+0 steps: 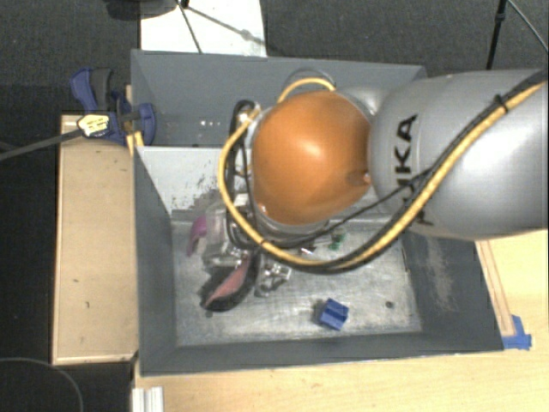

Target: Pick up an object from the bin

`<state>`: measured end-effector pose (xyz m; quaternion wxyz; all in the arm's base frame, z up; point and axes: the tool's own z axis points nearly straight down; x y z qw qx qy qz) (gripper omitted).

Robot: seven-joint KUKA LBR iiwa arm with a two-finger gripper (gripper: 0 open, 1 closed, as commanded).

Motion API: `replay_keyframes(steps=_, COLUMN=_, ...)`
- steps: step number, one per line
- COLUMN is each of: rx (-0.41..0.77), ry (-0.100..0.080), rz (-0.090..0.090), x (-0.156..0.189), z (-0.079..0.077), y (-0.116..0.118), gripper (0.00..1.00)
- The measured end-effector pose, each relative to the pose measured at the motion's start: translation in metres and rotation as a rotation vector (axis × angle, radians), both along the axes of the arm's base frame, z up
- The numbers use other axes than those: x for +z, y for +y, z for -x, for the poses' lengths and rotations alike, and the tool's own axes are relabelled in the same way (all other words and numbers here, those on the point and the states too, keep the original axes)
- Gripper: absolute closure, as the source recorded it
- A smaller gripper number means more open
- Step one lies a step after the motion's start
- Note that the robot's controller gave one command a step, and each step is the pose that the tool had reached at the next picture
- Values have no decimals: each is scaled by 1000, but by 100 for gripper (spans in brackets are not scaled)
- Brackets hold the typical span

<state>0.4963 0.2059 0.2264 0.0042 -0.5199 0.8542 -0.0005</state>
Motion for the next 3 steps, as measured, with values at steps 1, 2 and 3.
replay_keyframes(steps=1, rx=-1, ry=7, rz=2, x=-3, z=2, y=0, gripper=100)
replay_keyframes(steps=2, rx=-3, ry=8, rz=2, x=-3, z=2, y=0, gripper=100)
replay_keyframes(steps=3, rx=168, ry=2, rz=0, x=5, z=-62, y=35, gripper=100)
